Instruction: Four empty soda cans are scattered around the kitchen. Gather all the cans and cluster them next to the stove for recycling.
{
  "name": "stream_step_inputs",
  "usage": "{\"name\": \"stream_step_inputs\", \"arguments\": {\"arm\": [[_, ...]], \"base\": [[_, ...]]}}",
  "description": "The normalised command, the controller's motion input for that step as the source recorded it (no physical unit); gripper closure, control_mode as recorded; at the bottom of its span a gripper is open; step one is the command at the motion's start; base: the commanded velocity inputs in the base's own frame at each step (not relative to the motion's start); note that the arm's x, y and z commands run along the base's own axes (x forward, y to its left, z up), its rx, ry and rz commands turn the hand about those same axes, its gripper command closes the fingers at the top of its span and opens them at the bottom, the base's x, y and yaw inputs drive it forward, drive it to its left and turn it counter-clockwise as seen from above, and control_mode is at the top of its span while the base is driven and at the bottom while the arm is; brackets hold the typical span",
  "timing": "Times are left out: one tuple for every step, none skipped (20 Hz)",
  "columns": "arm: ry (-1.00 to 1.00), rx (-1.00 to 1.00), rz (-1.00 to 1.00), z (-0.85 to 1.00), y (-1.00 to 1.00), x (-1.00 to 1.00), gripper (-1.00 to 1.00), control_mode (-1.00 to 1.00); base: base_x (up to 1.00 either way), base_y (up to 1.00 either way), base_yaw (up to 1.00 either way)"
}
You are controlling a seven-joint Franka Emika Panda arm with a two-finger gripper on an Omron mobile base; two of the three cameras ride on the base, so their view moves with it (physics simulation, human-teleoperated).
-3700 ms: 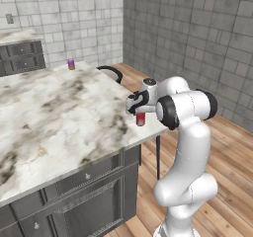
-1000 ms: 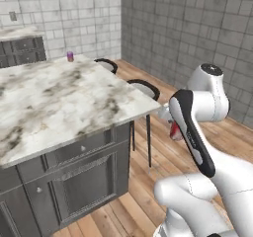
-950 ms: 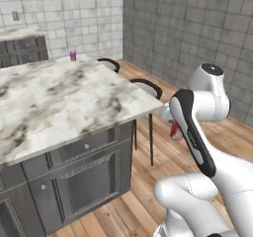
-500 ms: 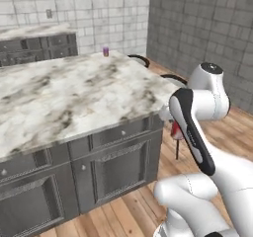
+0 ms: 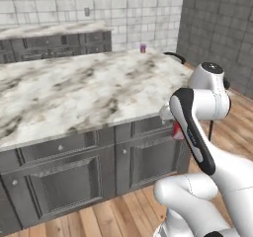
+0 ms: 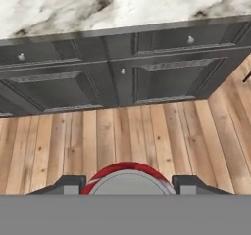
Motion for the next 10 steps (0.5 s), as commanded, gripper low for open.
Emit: {"name": "stream_step_inputs", "arguments": {"arm": [[0.0,0.0,0.0,0.0,0.0,0.0,1.0,1.0],[0.0,0.0,0.0,0.0,0.0,0.0,1.0,1.0],[0.0,0.0,0.0,0.0,0.0,0.0,1.0,1.0],[0.0,0.0,0.0,0.0,0.0,0.0,1.0,1.0],[0.0,0.0,0.0,0.0,0.0,0.0,1.0,1.0],[0.0,0.0,0.0,0.0,0.0,0.0,1.0,1.0],[0.0,0.0,0.0,0.0,0.0,0.0,1.0,1.0],[0.0,0.0,0.0,0.0,0.0,0.0,1.0,1.0],[0.0,0.0,0.0,0.0,0.0,0.0,1.0,1.0],[0.0,0.0,0.0,0.0,0.0,0.0,1.0,1.0]], "base": [[-0.41,0.77,0.23],[-0.42,0.75,0.23],[-0.44,0.74,0.23],[-0.42,0.79,0.21],[-0.36,0.83,0.18],[-0.35,0.89,0.17],[-0.34,0.95,0.16],[-0.31,0.96,0.13],[-0.3,0.87,0.05],[-0.24,0.85,0.0]]}}
